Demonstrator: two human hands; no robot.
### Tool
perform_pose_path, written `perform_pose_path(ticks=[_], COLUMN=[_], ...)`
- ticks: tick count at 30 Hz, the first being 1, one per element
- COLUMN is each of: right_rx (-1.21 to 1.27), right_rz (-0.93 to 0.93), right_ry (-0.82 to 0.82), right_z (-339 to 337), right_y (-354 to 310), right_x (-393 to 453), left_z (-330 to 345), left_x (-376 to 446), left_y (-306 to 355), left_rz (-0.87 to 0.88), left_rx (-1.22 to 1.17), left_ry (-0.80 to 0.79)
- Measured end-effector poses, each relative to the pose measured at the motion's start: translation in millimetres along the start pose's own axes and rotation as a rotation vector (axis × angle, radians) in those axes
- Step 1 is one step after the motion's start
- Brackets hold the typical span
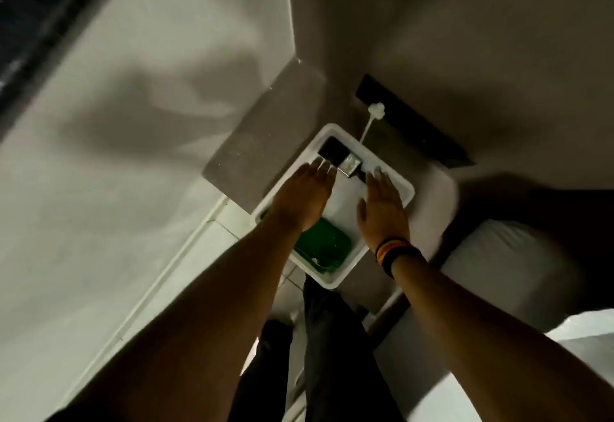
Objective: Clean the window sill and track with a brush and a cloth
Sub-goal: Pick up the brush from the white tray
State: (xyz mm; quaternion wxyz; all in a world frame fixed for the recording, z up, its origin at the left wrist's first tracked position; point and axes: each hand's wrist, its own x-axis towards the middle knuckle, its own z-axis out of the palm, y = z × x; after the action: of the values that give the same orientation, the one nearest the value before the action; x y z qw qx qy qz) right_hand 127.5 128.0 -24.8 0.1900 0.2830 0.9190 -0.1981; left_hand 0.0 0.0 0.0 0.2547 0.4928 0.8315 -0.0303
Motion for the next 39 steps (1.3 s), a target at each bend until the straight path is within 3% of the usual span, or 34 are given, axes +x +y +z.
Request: perform_pose_path(ticks=[4, 7, 12, 15, 18, 20, 24, 29, 35, 39], right_rx=[0.037, -0.066, -0.114, 0.223, 0.802, 1.120, 1.307, 1.458, 1.684, 1.552], right_rz=[0.086, 0.159, 0.060, 0.198, 0.427, 0.483, 0.405, 0.270, 0.113, -0.044], right_ry=[-0.010, 0.021, 0.016, 0.010, -0.122, -0.144, -0.106, -0.129, -0.176, -0.143], right_z=[16, 30, 39, 36, 24, 12, -23, -83, -165, -211], right_y=[0, 3, 5, 1, -8, -11, -22, -63, -178, -272], right_x=[30, 45, 58, 56, 50, 42, 13, -22, -80, -113], left_z=[17, 36, 51, 45, 32, 19, -13, -75, -202, -252], left_x=[40, 64, 80, 75, 66, 60, 36, -25, -169, -270], left_y=[-14, -20, -24, -26, -30, -33, -46, -64, -96, -115], left_rz=[0.031, 0.078, 0.147, 0.179, 0.188, 0.208, 0.263, 0.208, 0.047, -0.129], left_rx=[0.042, 0.074, 0.098, 0.108, 0.104, 0.094, 0.090, 0.082, 0.002, 0.064], left_ry=[-0.030, -0.035, 0.021, 0.009, 0.032, 0.070, 0.159, 0.218, 0.379, 0.500])
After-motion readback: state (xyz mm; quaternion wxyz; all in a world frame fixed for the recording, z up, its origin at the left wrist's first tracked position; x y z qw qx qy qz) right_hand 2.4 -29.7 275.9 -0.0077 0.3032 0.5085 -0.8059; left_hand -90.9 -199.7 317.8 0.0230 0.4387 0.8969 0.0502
